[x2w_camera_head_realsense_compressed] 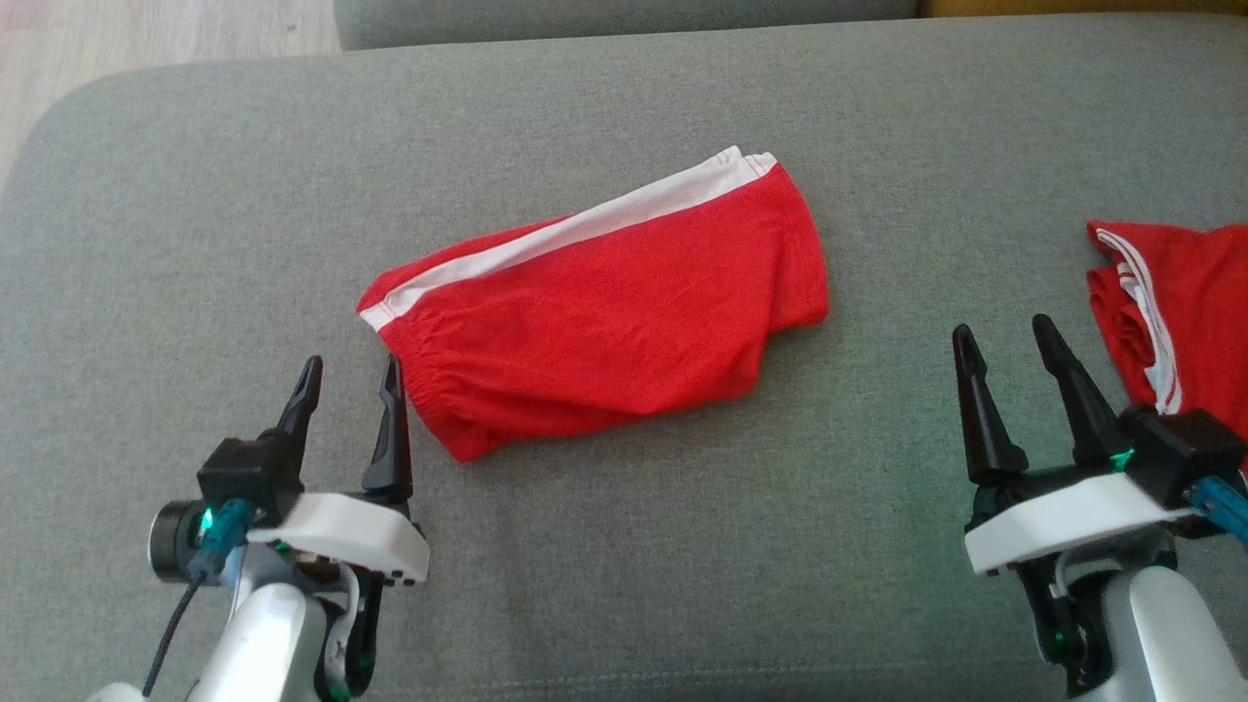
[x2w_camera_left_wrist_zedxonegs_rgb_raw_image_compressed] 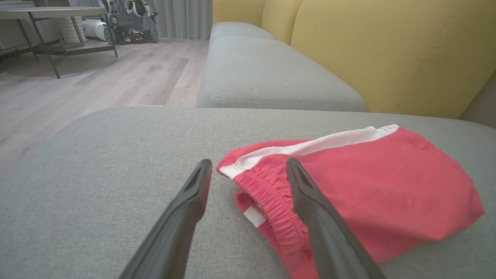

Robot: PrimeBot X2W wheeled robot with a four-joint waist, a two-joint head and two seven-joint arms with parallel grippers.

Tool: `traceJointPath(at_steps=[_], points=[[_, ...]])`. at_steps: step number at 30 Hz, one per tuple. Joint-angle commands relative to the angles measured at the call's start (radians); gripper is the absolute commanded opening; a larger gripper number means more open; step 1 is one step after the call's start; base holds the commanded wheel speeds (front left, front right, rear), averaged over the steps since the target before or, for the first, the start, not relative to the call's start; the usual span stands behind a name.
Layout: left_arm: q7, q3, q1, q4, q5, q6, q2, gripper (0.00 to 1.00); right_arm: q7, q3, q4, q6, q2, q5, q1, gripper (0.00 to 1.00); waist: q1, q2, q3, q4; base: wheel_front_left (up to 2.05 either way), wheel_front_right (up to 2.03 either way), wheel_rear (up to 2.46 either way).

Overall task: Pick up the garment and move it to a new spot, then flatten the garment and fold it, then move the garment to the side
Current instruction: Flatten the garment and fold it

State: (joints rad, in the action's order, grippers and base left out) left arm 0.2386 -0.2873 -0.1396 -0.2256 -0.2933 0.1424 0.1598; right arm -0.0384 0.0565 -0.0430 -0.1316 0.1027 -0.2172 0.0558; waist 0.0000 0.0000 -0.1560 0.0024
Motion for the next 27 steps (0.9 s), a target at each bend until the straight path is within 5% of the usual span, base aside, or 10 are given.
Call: traceJointPath(at_steps=[1, 19, 27], points=[[0.003, 0.027, -0.023, 0.036, -0.002, 0.007, 0.025, 1.00, 0.008, 0.015, 0.046, 0.001, -0.004, 0.010, 0.012, 1.00, 0.0000, 0.0000, -0.002, 0.001, 0.00, 0.00, 0.00], [0.006, 0.007, -0.073, 0.033, -0.008, 0.006, 0.015, 1.00, 0.044, -0.010, 0.051, 0.001, 0.023, -0.003, 0.051, 1.00, 0.0000, 0.0000, -0.042, 0.043, 0.00, 0.00, 0.00], [0.015, -0.004, -0.140, 0.019, -0.012, -0.005, -0.016, 1.00, 0.082, 0.031, -0.150, 0.001, 0.098, -0.052, 0.222, 1.00, 0.0000, 0.0000, -0.101, 0.109, 0.00, 0.00, 0.00]])
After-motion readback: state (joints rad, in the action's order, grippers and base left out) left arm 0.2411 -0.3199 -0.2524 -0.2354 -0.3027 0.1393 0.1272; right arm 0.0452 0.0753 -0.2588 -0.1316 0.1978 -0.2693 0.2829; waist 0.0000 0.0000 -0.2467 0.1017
